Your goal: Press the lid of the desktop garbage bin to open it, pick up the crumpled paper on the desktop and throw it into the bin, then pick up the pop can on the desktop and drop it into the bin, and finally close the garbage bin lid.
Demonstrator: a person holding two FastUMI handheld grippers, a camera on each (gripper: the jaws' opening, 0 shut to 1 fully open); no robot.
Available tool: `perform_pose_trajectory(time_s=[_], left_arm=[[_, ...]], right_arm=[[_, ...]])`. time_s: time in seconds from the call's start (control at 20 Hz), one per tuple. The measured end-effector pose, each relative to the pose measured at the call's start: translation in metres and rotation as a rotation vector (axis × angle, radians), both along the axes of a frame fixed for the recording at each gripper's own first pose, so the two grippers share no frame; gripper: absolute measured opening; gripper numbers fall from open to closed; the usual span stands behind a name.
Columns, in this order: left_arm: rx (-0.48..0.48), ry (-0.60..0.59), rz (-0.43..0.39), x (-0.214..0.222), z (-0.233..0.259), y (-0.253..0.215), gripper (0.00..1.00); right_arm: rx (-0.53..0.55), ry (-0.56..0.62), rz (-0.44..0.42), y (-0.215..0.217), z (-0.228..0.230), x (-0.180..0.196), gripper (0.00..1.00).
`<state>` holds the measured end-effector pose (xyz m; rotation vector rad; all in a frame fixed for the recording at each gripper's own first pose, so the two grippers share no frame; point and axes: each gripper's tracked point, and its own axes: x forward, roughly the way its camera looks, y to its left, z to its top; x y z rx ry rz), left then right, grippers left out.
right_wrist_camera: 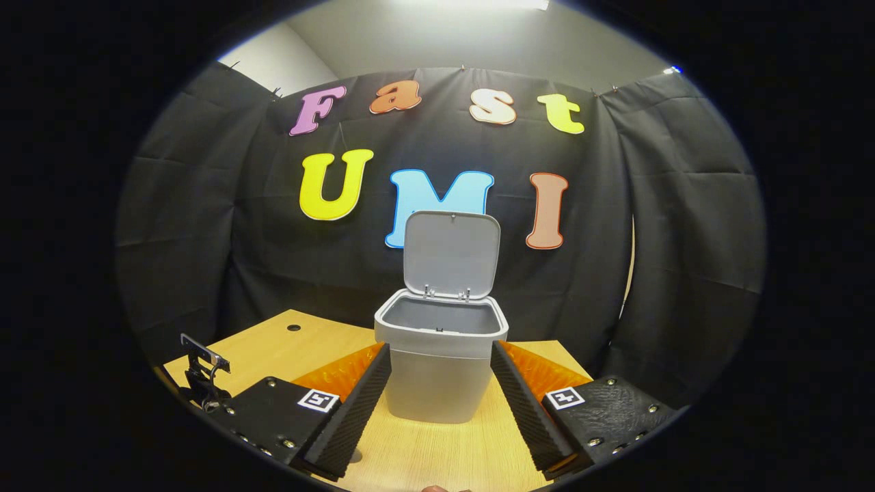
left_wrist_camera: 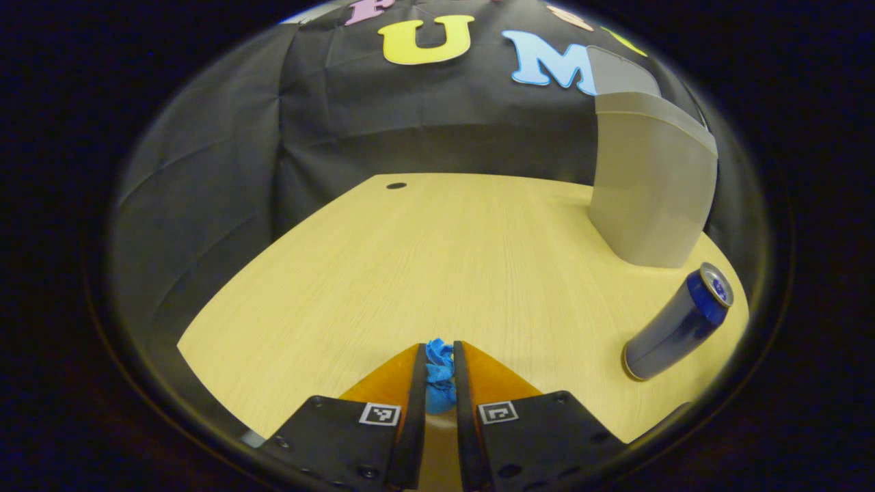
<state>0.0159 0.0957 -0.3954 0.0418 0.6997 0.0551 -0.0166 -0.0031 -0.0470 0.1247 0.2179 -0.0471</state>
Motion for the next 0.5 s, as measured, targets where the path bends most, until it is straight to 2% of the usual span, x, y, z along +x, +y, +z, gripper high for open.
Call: perform_pose_trajectory(time_s=[0.1,0.2,0.3,0.35,0.45,0.5], left_arm=[[0.0,-0.023,0.0,-0.001,0.011,-0.002,0.29],[0.0,-0.051,-0.005,-0.001,0.026,-0.008,0.28],[-0.014,-0.083,-0.015,0.002,0.044,-0.017,0.3],[-0.022,-0.102,-0.024,0.004,0.055,-0.023,0.28],[-0.032,-0.158,-0.043,0.012,0.082,-0.035,0.3],[-0.035,-0.185,-0.055,0.015,0.097,-0.043,0.27]], right_arm=[[0.0,-0.005,-0.001,-0.004,0.0,-0.001,0.94],[0.006,-0.012,-0.003,-0.008,0.001,-0.002,0.94],[0.011,-0.02,-0.011,-0.012,0.0,-0.005,0.94],[0.015,-0.021,-0.011,-0.014,0.0,-0.006,0.94],[0.019,-0.02,-0.008,-0.017,-0.002,-0.007,0.94],[0.02,-0.021,-0.01,-0.019,-0.003,-0.008,0.94]])
